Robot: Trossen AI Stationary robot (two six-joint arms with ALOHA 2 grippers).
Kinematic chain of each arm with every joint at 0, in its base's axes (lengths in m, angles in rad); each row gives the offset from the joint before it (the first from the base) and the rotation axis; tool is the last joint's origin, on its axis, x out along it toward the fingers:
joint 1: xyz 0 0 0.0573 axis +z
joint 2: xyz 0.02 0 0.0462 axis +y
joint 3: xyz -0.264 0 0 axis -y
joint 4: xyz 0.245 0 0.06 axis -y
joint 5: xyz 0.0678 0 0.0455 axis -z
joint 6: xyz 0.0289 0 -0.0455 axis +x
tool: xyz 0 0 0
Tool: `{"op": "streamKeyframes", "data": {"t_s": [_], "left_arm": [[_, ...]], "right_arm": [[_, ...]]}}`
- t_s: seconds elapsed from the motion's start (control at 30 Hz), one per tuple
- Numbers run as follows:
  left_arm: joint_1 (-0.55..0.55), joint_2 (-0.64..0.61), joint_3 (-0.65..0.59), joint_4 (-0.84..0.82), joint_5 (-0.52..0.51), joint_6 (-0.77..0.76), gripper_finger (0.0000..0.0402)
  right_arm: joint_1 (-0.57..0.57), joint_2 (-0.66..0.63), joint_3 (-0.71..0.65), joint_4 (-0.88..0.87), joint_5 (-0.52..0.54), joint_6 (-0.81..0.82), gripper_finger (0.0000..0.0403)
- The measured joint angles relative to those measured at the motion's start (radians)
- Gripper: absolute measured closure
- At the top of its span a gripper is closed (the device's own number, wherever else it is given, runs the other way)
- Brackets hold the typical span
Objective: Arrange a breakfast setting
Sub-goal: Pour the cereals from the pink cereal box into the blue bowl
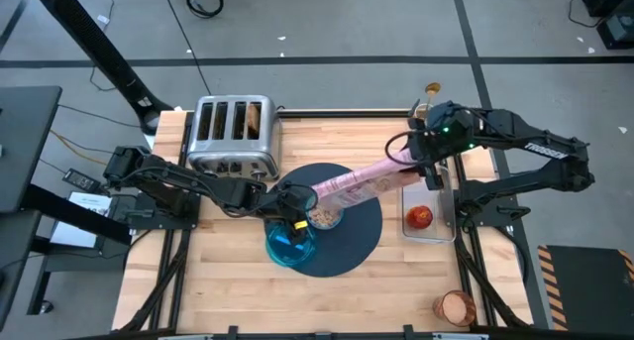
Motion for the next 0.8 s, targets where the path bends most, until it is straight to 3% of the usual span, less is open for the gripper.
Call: {"op": "streamKeyframes", "data": {"t_s": [0.27,0.8], "left_arm": [[0.002,0.0,0.0,0.056,0.0,0.004,0.0399],[-0.001,-0.053,0.037,0.134,0.0,0.009,0.0399]], "right_arm": [[0.001,-0.061,-0.027,0.007,-0.006,0.025,0.0213],[0.001,-0.283,-0.317,0.221,-0.02,0.143,0.0213]]}}
